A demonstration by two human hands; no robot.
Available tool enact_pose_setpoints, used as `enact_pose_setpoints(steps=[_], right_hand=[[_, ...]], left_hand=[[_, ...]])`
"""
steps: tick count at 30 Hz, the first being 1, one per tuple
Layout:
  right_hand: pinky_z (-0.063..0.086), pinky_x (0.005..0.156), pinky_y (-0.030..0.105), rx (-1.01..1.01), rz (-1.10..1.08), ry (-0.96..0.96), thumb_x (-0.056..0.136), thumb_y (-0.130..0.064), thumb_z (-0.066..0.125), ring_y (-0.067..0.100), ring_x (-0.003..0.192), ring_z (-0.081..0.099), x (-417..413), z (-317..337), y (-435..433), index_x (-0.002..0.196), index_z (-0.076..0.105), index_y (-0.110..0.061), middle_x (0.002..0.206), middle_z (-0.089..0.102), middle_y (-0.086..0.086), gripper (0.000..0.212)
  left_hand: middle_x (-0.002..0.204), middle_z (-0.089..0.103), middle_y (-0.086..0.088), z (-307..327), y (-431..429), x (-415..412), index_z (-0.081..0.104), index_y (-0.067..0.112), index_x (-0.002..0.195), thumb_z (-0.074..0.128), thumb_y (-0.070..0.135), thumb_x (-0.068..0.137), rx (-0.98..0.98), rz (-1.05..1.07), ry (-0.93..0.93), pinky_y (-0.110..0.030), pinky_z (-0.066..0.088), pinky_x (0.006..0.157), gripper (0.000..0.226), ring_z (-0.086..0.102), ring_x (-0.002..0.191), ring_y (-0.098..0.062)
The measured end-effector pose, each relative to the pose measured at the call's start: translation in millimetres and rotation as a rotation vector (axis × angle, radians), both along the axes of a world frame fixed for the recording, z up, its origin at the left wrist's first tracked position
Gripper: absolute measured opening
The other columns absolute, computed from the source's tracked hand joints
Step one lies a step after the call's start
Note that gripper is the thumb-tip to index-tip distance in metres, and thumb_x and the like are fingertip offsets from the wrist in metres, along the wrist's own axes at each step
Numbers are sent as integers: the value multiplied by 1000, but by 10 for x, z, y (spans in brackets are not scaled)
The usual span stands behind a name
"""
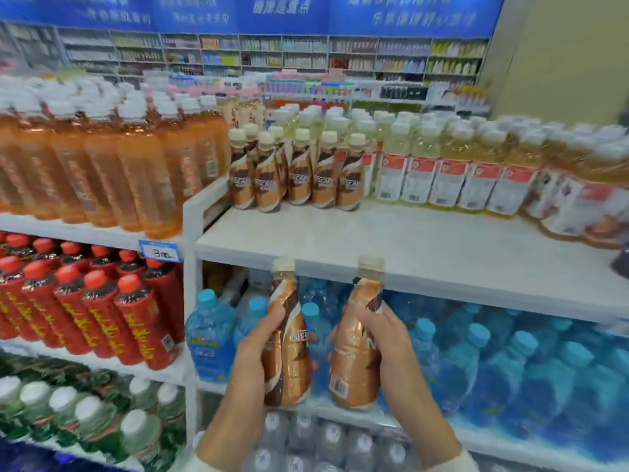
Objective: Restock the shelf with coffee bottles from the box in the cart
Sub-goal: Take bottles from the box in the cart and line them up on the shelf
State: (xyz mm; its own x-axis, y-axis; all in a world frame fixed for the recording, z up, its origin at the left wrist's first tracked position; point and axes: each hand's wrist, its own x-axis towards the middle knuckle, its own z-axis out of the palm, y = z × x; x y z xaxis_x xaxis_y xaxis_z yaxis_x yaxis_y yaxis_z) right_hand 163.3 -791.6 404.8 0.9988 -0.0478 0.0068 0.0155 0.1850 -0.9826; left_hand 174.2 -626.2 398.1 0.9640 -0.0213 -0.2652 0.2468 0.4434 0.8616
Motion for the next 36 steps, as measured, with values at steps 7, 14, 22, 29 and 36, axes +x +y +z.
enact_pose_setpoints(steps=[7, 14, 22, 29, 36], right_hand=[[49, 90, 67, -114, -110, -103, 74, -51, 65, 40, 84, 64, 451, 431, -540, 82, 62, -24, 99, 61, 34, 29], [54, 80, 34, -318, -307, -196, 95, -38, 58, 20, 92, 66, 947, 719, -819, 103, 58, -20, 96, 68, 2, 20], [45, 80, 20, -456, -320, -232, 101, -34, 56, 4, 97, 60, 1386, 646, -811, 115, 49, -30, 108, 63, -13, 16], [42, 83, 12, -490, -291, -222, 99, -43, 57, -10, 101, 58, 1460, 526, -826, 113, 44, -49, 111, 57, -31, 20], [50, 95, 27, -428, -57, -125, 75, -21, 82, 4, 109, 67, 1337, 342, -1162, 136, 48, -30, 117, 70, -14, 70]], left_hand=[[85, 75, -20, 400, -452, 588, 77, 8, 84, 65, 47, 73, 35, -105, -186, -42, 53, 73, 42, 67, 61, -33], [106, 75, -10, 704, -764, 1299, 68, 18, 109, 74, 45, 80, 288, -142, -519, -47, 56, 93, 40, 71, 100, -33], [138, 60, 5, 539, -843, 1823, 49, 34, 142, 67, 69, 82, 555, -180, -615, -40, 44, 111, 71, 56, 127, -12], [136, 60, 18, 452, -851, 1864, 45, 35, 144, 64, 62, 88, 557, -241, -679, -35, 42, 113, 65, 55, 125, 0], [131, 65, 6, 349, -558, 1962, 49, 31, 141, 85, 23, 78, 640, -394, -582, -38, 48, 108, 73, 64, 117, -9]])
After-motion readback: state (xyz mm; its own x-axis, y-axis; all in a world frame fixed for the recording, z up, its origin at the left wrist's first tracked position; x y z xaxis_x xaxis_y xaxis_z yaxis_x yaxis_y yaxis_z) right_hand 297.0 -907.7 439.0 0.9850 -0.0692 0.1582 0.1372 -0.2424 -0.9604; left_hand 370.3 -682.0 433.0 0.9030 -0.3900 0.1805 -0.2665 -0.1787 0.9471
